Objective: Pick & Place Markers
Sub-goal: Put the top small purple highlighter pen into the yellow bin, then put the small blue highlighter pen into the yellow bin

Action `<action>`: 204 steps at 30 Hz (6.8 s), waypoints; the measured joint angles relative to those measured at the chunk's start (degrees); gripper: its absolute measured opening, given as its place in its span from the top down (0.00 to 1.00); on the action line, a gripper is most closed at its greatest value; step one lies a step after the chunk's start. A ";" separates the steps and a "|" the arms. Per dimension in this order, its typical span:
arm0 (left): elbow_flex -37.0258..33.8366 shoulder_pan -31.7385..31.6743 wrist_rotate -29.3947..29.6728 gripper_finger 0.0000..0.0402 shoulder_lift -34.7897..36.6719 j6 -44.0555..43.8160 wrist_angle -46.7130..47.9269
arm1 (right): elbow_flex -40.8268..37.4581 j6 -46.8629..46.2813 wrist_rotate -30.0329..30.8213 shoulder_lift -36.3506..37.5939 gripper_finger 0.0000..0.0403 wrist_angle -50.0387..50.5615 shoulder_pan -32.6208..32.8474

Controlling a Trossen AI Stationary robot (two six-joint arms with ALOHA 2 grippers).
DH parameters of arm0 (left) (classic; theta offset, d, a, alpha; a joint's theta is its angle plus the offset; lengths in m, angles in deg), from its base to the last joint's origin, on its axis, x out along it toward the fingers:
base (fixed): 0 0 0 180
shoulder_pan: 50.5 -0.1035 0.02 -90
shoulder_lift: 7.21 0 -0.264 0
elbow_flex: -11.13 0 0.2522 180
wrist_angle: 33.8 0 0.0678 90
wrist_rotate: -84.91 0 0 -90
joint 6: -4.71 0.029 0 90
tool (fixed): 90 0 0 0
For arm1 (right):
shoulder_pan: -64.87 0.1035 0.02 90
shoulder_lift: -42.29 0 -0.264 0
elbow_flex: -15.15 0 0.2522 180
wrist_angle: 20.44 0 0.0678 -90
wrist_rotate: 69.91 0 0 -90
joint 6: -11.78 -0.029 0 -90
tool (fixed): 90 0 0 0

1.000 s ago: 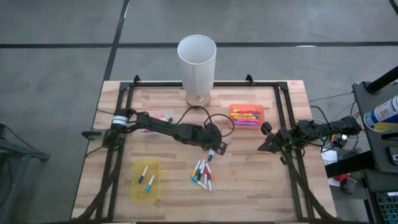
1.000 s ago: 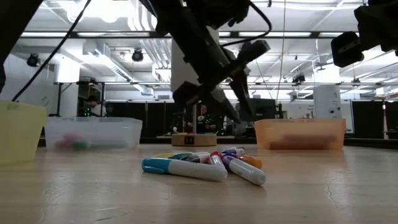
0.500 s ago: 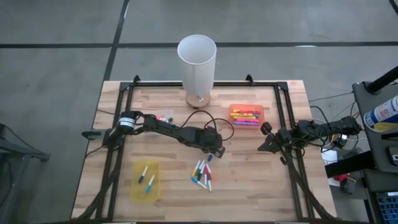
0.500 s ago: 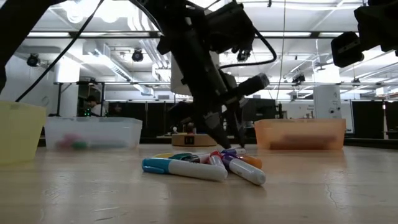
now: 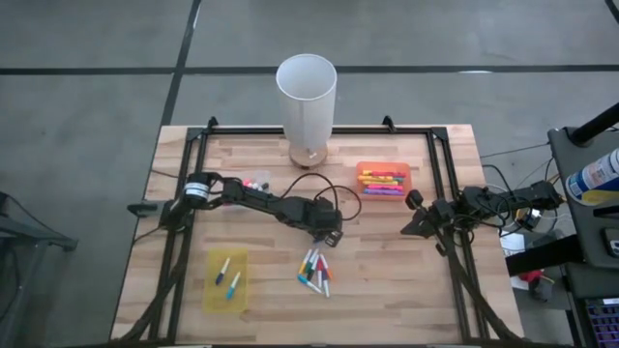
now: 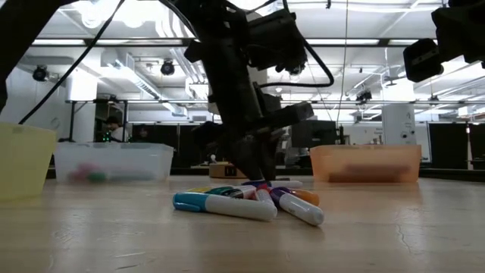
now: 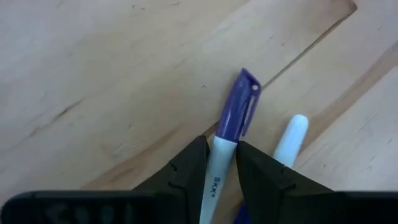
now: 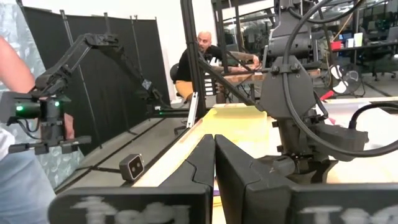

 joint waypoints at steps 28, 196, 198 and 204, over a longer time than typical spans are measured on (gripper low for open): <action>-0.31 12.83 -0.39 0.94 30.49 0.48 34.27 | 0.01 0.00 -0.01 -0.07 0.98 -0.01 0.00; -20.87 24.27 2.14 0.92 44.95 4.98 23.90 | 0.01 0.00 0.00 -0.68 0.98 -0.01 -0.01; -20.93 28.16 4.29 0.92 45.64 -0.24 25.22 | 0.01 0.00 0.00 -0.68 0.98 -0.01 -0.01; -21.69 39.08 8.35 0.92 45.12 -14.23 25.05 | 0.00 0.00 0.00 -0.68 0.98 -0.01 0.00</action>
